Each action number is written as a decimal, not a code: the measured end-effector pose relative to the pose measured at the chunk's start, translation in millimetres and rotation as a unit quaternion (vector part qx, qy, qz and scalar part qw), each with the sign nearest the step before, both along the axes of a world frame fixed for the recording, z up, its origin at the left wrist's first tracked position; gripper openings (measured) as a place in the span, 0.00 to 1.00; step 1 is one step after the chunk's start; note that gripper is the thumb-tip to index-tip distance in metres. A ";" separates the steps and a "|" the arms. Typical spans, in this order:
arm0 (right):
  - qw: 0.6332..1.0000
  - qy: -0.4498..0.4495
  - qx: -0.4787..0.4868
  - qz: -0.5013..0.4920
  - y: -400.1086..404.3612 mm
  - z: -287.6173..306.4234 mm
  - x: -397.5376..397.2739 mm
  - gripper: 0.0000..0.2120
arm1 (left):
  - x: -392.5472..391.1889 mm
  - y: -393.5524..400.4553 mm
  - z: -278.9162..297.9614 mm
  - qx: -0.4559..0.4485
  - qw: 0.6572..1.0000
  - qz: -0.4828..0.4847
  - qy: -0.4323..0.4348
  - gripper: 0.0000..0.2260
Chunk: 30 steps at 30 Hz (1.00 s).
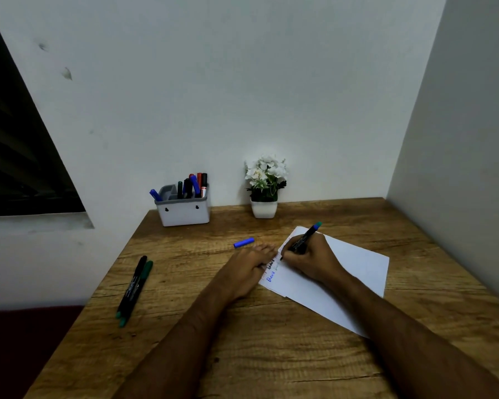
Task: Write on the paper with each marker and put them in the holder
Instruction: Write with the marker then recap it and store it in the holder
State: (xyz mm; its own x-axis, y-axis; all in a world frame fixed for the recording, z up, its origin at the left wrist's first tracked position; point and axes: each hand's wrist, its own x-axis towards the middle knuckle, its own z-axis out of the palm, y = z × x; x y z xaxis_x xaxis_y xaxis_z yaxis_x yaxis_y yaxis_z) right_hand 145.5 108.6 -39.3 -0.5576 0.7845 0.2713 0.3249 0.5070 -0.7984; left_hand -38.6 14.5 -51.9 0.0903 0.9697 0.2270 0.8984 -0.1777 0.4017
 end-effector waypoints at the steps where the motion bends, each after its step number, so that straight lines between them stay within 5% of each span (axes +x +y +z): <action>1: 1.000 0.000 -0.001 -0.001 0.1 -0.1 -0.2 0.04 | -0.4 0.4 0.4 -0.001 1.000 -0.001 0.000 0.24; 30: 0.998 0.013 -0.033 -0.057 -6.2 4.9 -2.5 0.05 | -0.9 1.2 -1.2 -0.006 1.000 -0.004 -0.010 0.23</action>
State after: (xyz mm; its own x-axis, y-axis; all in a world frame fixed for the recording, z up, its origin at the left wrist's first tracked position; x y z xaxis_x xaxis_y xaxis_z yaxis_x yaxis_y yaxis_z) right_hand 143.0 102.5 -34.5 -0.4576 0.8587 0.2306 0.3561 0.4146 -0.8375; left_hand -39.5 15.6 -53.1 0.0939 0.9718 0.2163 0.8889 -0.1797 0.4214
